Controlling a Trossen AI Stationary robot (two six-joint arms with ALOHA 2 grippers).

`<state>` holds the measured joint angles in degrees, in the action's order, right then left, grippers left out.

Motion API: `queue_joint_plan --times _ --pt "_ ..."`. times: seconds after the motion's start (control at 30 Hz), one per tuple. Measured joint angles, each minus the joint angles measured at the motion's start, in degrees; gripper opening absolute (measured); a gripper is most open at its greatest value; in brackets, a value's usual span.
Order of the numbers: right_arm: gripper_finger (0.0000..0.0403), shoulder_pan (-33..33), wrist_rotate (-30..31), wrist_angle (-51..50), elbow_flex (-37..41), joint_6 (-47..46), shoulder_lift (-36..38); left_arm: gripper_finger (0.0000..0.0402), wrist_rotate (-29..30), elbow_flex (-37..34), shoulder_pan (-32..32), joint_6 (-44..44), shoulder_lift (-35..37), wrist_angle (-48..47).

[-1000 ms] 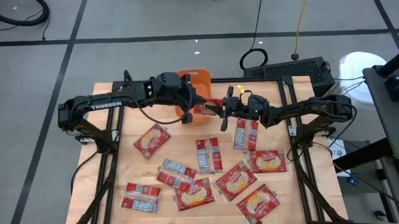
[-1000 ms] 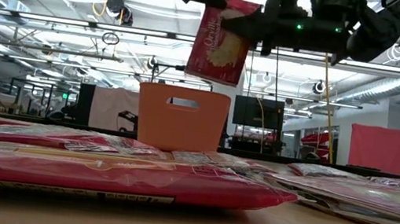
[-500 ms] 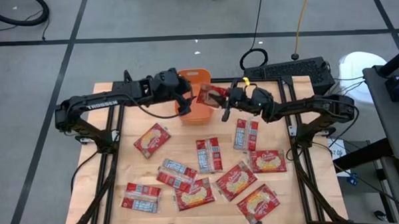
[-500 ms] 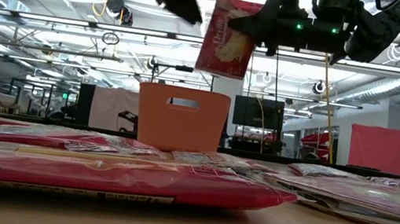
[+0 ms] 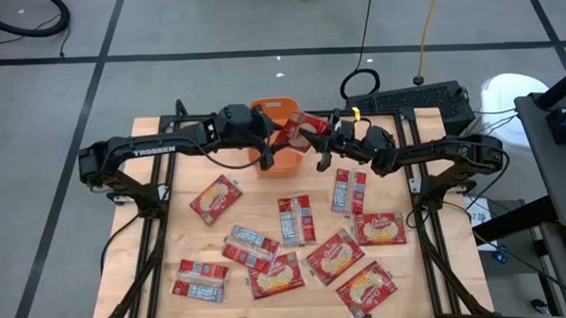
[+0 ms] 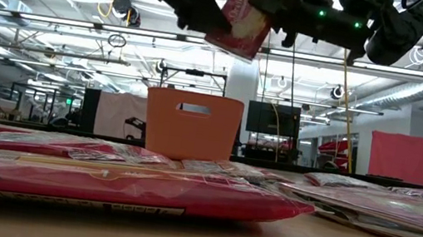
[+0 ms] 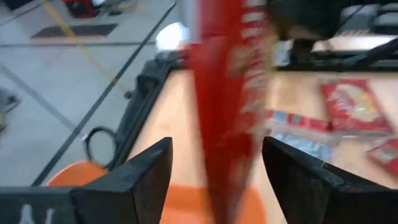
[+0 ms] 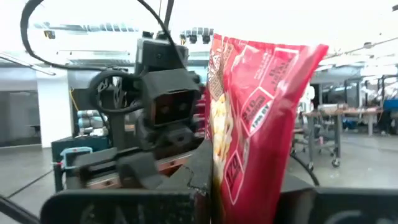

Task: Sort popcorn bags into baskets
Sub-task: Put the red popcorn bag into the orange bin

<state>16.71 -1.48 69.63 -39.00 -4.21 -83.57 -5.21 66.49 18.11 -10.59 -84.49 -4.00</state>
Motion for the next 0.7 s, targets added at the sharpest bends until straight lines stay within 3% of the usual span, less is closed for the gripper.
queue_joint_plan --times 0.27,0.6,0.7 --pt "0.0030 -1.05 0.20 4.80 0.04 2.32 -0.03 0.0212 -1.72 -0.07 -0.17 0.63 0.13 3.69" --pt "0.0033 -1.10 -0.17 5.98 0.02 4.44 0.06 0.0050 -3.61 -0.07 -0.02 -0.94 0.11 5.90" --pt "0.0034 -1.10 -0.14 5.98 0.00 5.29 0.06 0.0033 -3.90 -0.10 0.69 -0.71 0.37 5.99"
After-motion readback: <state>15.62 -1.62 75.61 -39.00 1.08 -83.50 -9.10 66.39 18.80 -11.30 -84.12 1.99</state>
